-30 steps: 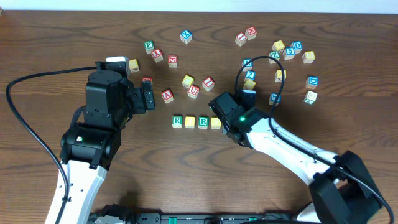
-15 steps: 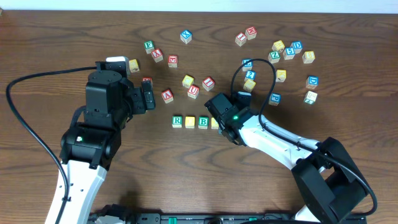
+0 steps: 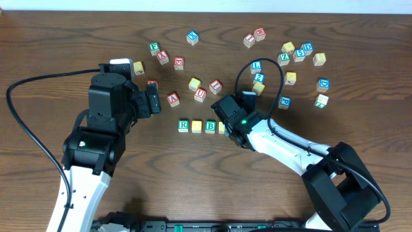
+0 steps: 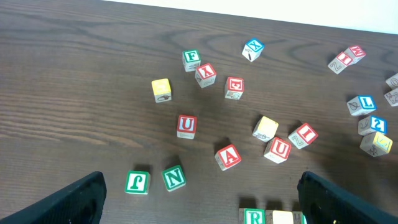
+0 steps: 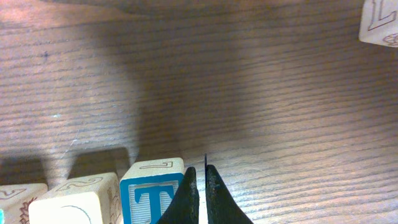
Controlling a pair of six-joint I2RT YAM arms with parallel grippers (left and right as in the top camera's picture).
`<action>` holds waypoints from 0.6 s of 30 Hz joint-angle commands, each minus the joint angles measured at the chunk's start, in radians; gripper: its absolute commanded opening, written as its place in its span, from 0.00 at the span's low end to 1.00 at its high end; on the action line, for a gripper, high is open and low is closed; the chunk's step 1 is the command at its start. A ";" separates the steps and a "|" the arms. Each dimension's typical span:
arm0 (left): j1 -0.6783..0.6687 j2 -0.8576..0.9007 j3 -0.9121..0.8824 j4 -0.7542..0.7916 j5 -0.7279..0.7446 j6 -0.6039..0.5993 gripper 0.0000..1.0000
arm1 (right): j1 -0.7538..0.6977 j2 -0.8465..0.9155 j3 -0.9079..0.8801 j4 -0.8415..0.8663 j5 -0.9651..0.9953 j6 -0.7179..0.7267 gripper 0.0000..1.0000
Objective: Spell out ROBOT
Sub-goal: 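Open the right gripper to release the T block, then raise the right gripper and withdraw it to the upper right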
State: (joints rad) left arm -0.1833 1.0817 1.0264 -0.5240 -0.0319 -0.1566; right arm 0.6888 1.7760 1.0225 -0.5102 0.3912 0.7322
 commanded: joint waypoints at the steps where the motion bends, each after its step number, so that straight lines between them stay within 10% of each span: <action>1: 0.003 -0.004 0.003 0.001 -0.005 0.003 0.96 | 0.006 0.010 -0.005 0.002 -0.014 -0.016 0.01; 18: 0.003 -0.004 0.003 0.001 -0.005 0.003 0.96 | 0.006 0.010 -0.005 0.028 -0.070 -0.061 0.01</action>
State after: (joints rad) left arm -0.1833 1.0817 1.0264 -0.5240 -0.0319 -0.1566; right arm 0.6888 1.7760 1.0225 -0.4847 0.3248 0.6872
